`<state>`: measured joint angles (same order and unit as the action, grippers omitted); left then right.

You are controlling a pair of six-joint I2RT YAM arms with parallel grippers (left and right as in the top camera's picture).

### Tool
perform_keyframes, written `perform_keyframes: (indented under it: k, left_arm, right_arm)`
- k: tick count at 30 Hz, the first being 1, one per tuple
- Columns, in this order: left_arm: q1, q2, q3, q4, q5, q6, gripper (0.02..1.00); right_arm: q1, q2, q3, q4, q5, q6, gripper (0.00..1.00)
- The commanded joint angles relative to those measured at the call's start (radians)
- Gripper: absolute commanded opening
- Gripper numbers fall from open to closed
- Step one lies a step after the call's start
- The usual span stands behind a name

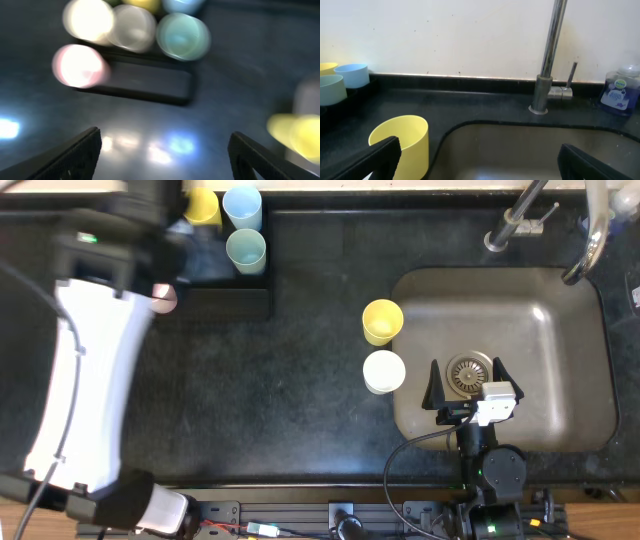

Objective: Store Cups

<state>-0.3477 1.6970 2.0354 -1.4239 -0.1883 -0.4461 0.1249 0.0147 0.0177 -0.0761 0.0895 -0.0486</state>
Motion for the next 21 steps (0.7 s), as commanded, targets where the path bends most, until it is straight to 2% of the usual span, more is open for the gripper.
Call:
perform_keyframes:
  k: [1, 4, 8, 16, 21]
  left_arm:
    - [-0.203, 0.074, 0.022, -0.011, -0.026, -0.208, 0.849]
    - [-0.316, 0.140, 0.022, -0.005, -0.026, -0.256, 0.849]
    - [-0.393, 0.239, 0.022, 0.052, -0.011, -0.266, 0.840]
    - [-0.432, 0.397, 0.022, 0.161, 0.064, -0.232, 0.833]
    - [-0.433, 0.454, 0.022, 0.188, 0.075, -0.231, 0.818]
  right_arm:
    - [0.002, -0.009, -0.013, 0.005, 0.005, 0.000, 0.996]
    - [0.002, -0.009, -0.013, 0.005, 0.005, 0.000, 0.998]
    - [0.002, -0.009, -0.013, 0.005, 0.005, 0.000, 0.998]
    - [0.002, -0.009, -0.013, 0.005, 0.005, 0.000, 0.996]
    - [0.002, -0.009, -0.013, 0.005, 0.005, 0.000, 0.996]
